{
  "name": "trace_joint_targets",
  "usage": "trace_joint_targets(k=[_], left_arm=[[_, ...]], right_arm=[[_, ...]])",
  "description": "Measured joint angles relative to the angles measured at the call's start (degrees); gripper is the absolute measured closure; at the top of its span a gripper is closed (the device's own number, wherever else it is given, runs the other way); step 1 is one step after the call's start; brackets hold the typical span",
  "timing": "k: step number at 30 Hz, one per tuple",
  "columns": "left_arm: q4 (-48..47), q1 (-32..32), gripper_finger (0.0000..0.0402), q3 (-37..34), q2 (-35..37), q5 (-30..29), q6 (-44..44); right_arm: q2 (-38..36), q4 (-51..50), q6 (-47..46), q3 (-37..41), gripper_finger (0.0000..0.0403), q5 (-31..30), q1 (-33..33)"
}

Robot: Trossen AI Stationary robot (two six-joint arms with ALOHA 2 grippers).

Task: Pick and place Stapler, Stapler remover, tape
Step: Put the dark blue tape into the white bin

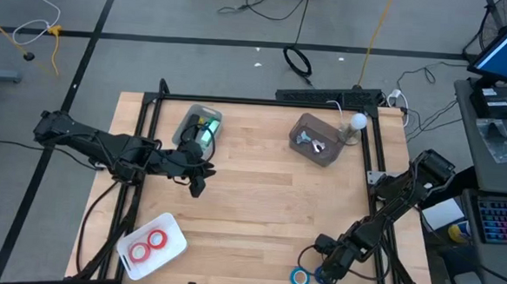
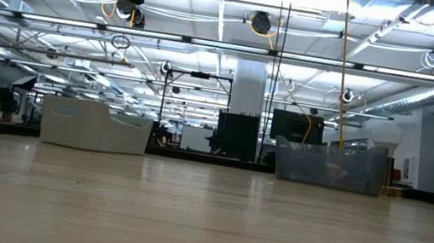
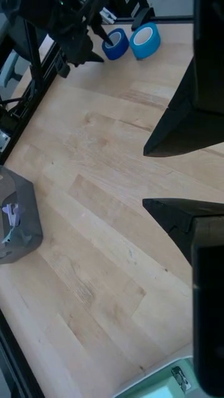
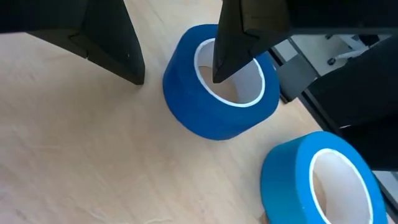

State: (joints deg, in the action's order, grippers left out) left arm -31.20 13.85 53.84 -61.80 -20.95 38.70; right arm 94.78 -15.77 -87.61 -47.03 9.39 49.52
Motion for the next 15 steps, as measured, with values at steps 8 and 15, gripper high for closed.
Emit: trace_joint_targets(k=[8,15], left_arm=[[-0.1,0.0,0.0284,0.0,0.0,0.0,0.0],[-0.2,0.0,0.0284,0.0,0.0,-0.1,-0.7]], right_arm=[[-1.8,1.7,3.8,0.1,0.0215,-0.3,0.1],[-2.5,2.1,6.3,0.2,0.0216,-0.4,0.1]])
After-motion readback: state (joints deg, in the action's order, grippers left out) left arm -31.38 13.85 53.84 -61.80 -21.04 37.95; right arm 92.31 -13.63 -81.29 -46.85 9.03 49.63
